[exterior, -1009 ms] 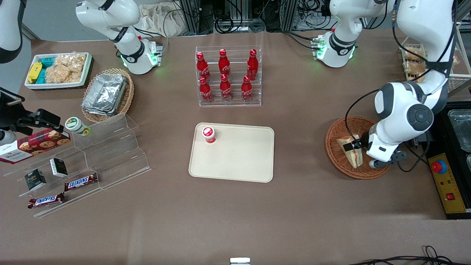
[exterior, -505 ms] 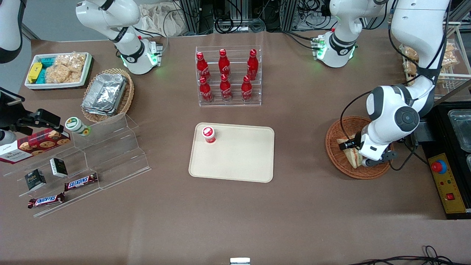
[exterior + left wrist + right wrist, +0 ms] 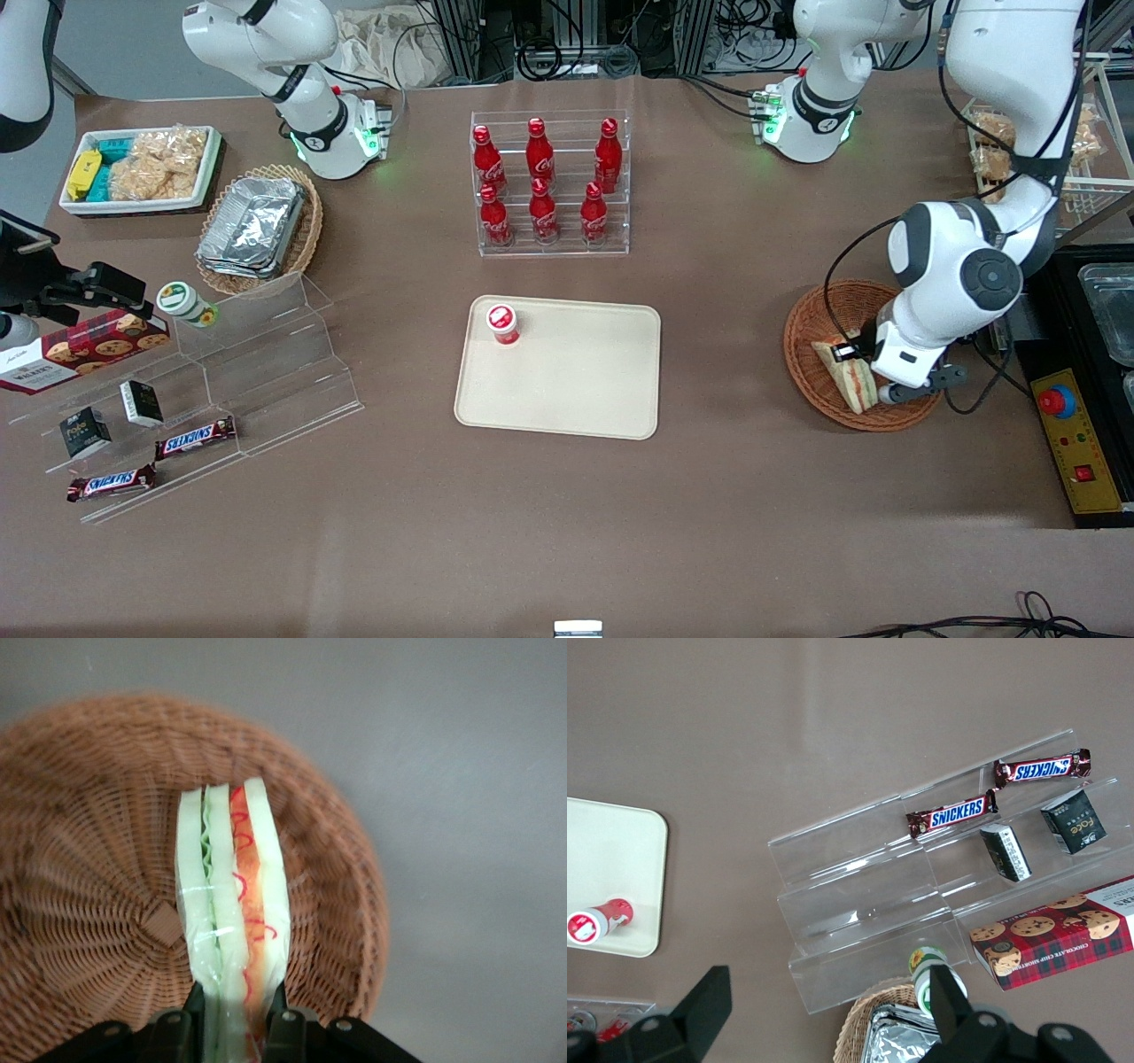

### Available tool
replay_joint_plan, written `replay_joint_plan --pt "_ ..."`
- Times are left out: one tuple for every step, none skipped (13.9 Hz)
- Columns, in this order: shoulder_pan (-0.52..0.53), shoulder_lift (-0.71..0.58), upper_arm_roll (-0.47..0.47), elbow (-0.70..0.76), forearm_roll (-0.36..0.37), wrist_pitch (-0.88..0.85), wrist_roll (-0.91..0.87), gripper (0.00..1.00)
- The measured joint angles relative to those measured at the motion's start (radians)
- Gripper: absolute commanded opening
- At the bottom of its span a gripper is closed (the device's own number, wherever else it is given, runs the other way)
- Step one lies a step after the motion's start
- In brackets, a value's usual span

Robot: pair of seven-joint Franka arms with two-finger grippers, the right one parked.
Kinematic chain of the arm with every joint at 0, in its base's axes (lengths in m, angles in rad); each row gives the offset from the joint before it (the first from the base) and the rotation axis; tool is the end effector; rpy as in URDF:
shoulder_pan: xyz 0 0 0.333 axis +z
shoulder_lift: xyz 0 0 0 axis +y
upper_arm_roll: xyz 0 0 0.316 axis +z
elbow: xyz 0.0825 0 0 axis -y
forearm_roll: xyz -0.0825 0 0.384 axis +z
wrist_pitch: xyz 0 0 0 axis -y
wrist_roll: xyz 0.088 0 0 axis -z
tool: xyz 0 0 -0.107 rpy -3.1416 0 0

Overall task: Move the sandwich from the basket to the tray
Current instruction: 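Lower the left gripper and close it on the sandwich, then lift the sandwich and carry it over the cream tray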

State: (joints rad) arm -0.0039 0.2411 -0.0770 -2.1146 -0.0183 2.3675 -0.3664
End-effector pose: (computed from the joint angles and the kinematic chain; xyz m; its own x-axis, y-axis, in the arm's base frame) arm 0.5730 -0.0460 0.3016 0.9551 0.2963 0.0001 0.2962 -0.9545 0.0336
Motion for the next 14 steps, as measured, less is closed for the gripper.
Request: replay_joint_plan --pt "-0.001 -0.027 0.000 0.029 0.001 -0.042 0.001 0.29" --pt "-0.002 -0.054 -0.001 0.065 0.006 -0.101 0.002 0.29" --pt "-0.003 -0.082 -0.005 0.111 0.016 -0.171 0.003 0.29" --pt "-0.004 -0.106 -0.017 0.164 0.025 -0.249 0.004 0.29" --pt "-0.005 -0.127 -0.034 0.222 0.035 -0.336 0.004 0.28" --pt "-0.006 -0.141 -0.054 0.282 0.048 -0.424 0.004 0.28" --pt "-0.007 -0.151 -0.081 0.347 0.064 -0.513 0.004 0.25" --pt "-0.009 -0.155 -0.113 0.415 0.077 -0.600 0.001 0.25" --pt "-0.010 -0.156 -0.144 0.480 0.083 -0.676 -0.003 0.25" --pt "-0.012 -0.157 -0.172 0.540 0.085 -0.740 -0.011 0.25" --pt "-0.013 -0.158 -0.200 0.591 0.086 -0.793 -0.033 0.24" --pt "-0.013 -0.157 -0.234 0.634 0.086 -0.833 -0.073 0.23" --pt "-0.012 -0.156 -0.275 0.662 0.086 -0.852 -0.130 0.22" --pt "-0.012 -0.153 -0.324 0.677 0.086 -0.857 -0.196 0.22"
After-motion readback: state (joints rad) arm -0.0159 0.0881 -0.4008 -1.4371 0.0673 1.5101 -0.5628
